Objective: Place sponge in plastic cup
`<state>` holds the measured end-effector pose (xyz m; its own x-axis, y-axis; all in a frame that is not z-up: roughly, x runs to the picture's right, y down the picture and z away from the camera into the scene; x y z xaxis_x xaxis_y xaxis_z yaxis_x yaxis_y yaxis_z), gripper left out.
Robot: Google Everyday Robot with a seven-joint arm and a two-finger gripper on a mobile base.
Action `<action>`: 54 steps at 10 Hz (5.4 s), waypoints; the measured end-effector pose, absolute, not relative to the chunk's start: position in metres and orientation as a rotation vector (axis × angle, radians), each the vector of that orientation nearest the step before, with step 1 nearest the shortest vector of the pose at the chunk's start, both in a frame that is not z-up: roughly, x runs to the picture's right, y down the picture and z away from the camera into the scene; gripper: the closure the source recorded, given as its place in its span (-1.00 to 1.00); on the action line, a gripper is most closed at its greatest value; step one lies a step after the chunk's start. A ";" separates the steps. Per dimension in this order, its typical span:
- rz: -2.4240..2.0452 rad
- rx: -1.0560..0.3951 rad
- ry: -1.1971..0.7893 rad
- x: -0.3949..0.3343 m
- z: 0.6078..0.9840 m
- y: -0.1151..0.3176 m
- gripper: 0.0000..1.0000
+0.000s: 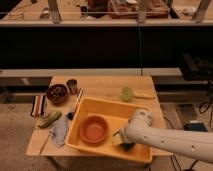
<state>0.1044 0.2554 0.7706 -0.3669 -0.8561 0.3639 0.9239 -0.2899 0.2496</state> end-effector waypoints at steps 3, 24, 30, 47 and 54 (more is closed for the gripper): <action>-1.884 -0.187 -0.497 0.104 0.772 0.256 -0.60; -1.899 -0.182 -0.586 0.102 0.791 0.270 0.71; -1.870 -0.111 -0.573 0.113 0.769 0.257 0.71; -1.640 0.196 -0.263 0.297 0.729 0.000 0.71; -1.491 0.167 -0.293 0.293 0.869 -0.091 0.71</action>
